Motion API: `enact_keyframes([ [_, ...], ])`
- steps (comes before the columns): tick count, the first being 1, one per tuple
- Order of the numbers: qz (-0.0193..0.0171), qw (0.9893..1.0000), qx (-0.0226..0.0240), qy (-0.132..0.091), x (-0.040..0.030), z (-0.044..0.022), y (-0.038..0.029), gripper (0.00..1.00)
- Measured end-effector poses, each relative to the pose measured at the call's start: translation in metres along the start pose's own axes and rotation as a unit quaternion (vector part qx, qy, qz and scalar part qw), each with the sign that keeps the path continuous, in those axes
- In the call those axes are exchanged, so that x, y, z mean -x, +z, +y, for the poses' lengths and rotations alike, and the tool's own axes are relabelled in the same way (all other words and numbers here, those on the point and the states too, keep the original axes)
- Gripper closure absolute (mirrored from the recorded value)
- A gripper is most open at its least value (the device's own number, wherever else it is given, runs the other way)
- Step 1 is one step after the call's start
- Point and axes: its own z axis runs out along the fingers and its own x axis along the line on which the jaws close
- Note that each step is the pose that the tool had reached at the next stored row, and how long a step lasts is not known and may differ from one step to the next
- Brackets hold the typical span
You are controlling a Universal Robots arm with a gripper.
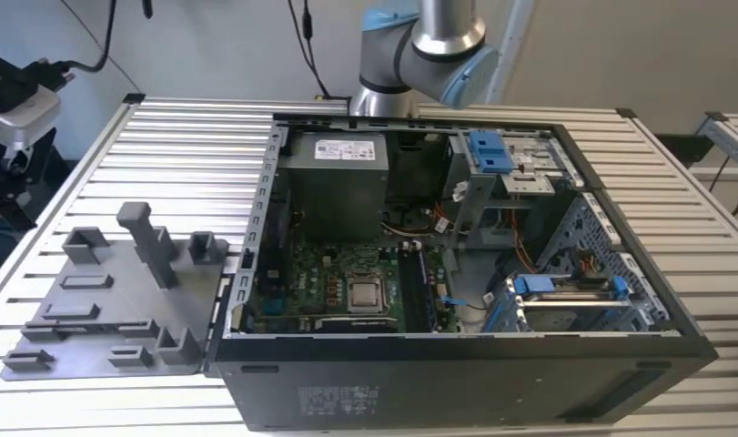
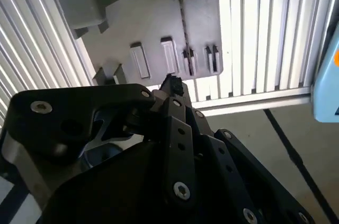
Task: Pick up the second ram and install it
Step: 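Pick up the second ram and move it above second insertion slot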
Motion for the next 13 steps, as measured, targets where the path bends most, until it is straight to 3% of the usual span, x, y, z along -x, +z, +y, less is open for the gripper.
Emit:
enact_keyframes([
  [5, -0.0044, 0.9991, -0.0069, -0.041, 0.0000, -0.0001, 0.0027, 0.89],
  [7, -0.0041, 0.9983, -0.0072, -0.058, 0.0000, -0.0002, 0.0030, 0.89],
  [10, -0.0028, 0.9963, -0.0064, -0.085, -0.0001, 0.0000, 0.0033, 0.89],
  [13, -0.0014, 0.9936, -0.0057, -0.112, -0.0001, 0.0000, 0.0036, 0.89],
])
